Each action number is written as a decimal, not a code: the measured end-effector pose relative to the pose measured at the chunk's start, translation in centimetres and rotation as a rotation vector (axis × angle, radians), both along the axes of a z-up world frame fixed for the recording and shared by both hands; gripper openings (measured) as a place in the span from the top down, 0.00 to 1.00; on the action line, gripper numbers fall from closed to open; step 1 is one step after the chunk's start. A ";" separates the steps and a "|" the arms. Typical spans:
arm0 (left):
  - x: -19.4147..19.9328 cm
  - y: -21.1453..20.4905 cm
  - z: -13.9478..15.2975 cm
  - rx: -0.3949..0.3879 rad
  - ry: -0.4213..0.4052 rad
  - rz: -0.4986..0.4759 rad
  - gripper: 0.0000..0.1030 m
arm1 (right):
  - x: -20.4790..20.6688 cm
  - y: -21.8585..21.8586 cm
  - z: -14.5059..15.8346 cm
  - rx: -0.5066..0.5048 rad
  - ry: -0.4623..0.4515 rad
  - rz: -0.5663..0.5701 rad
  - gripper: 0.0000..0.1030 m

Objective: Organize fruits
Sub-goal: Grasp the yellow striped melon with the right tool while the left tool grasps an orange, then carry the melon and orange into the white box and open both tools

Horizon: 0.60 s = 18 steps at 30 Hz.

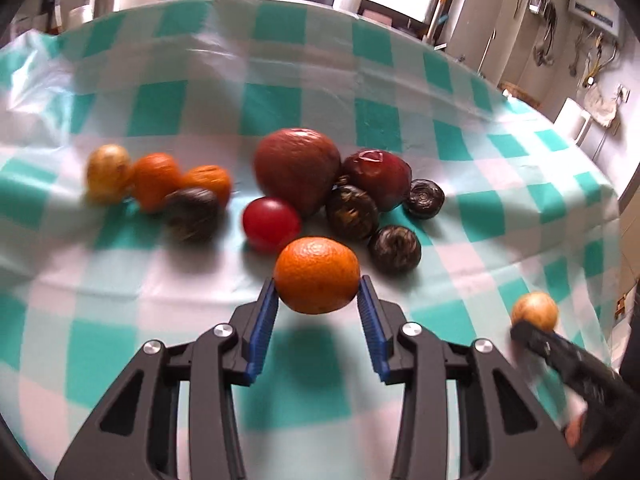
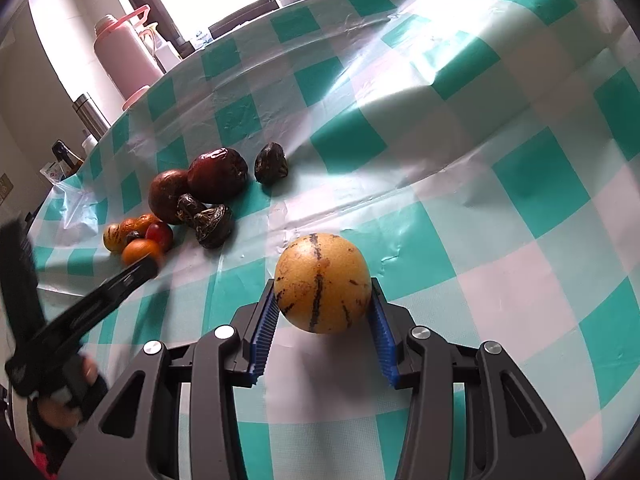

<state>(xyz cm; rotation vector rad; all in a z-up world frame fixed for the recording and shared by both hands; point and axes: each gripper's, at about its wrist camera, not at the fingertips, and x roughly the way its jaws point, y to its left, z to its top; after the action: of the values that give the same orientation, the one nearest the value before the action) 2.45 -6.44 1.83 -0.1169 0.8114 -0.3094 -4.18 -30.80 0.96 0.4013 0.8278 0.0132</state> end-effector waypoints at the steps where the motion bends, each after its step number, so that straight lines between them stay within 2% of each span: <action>1: -0.7 0.8 0.0 -0.020 -0.001 0.005 0.60 | 0.0 0.0 0.0 0.001 -0.001 0.000 0.57; 7: -3.4 4.2 0.1 -0.093 -0.003 0.025 0.60 | -0.1 -0.1 -0.1 0.008 -0.004 -0.001 0.57; 12: -5.7 5.5 0.3 -0.109 -0.028 0.021 0.60 | -0.7 -0.5 0.2 0.028 -0.030 -0.016 0.57; 18: -8.3 6.4 0.8 -0.101 -0.058 0.031 0.60 | -3.7 0.2 1.0 0.054 -0.085 -0.002 0.57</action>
<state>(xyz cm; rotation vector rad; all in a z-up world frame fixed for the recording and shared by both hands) -5.90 -0.07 2.65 -0.2145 0.7363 -0.3231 -7.92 -30.61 1.93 0.4495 0.7447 0.0509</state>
